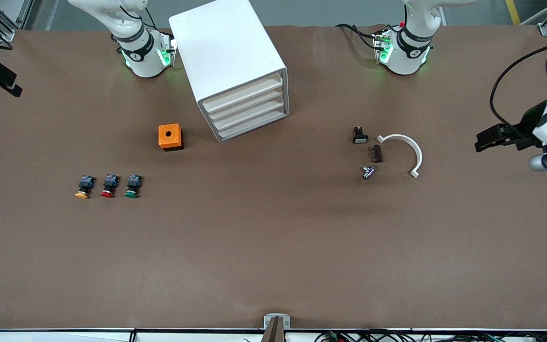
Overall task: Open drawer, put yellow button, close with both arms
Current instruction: 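Move the left gripper toward the white cabinet's drawer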
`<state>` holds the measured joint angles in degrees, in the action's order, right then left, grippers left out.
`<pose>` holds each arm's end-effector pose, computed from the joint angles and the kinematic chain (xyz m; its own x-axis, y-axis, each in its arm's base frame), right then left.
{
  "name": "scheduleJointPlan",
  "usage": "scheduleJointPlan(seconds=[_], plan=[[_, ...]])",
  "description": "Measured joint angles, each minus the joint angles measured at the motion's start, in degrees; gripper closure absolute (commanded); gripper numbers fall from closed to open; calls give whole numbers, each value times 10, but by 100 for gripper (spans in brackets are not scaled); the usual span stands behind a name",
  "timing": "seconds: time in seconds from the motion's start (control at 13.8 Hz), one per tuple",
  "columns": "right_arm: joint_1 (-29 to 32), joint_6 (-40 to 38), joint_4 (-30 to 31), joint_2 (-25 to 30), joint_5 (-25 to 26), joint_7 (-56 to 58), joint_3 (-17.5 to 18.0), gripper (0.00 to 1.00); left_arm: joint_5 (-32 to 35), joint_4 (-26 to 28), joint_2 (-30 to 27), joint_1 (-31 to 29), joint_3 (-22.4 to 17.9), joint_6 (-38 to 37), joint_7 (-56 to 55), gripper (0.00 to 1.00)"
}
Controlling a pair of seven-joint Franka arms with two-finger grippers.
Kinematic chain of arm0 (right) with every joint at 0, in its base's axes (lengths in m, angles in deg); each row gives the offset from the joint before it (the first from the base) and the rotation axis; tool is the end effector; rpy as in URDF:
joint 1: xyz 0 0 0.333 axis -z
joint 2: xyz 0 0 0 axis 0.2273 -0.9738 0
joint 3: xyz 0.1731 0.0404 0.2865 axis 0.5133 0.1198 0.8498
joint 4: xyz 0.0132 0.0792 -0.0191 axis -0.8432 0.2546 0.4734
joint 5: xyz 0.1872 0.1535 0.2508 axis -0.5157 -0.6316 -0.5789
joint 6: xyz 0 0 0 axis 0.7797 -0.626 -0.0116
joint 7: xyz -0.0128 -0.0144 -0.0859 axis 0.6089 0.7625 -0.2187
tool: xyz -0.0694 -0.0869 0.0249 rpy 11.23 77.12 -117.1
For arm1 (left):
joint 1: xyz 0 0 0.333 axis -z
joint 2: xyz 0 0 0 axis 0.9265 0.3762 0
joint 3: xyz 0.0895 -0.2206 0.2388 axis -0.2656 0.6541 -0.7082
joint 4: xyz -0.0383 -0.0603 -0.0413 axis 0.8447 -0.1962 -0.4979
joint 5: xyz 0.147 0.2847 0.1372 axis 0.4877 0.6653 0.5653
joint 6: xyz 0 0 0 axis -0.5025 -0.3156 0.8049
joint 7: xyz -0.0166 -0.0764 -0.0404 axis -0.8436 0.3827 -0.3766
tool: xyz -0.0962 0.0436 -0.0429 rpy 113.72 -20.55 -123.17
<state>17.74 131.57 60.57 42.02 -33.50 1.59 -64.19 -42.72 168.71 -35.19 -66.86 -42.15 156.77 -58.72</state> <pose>0.4351 -0.0400 0.6822 0.9933 -0.1156 -0.0074 -0.1154 -0.9931 0.0198 0.5573 -0.0391 0.5894 0.9937 0.0518 -0.0992 0.0559 -0.9976 0.0396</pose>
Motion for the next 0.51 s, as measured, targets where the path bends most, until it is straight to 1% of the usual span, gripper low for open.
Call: scheduleJointPlan(seconds=[0.22, 0.36, 0.51], plan=[[0, 0, 0, 0, 0, 0, 0, 0, -32, 0, 43, 26, 2, 0, -46, 0], [0, 0, 0, 0, 0, 0, 0, 0, -52, 0, 75, 53, 2, 0, -103, 0], [0, 0, 0, 0, 0, 0, 0, 0, -102, -1, 102, 74, 3, 4, -168, 0]])
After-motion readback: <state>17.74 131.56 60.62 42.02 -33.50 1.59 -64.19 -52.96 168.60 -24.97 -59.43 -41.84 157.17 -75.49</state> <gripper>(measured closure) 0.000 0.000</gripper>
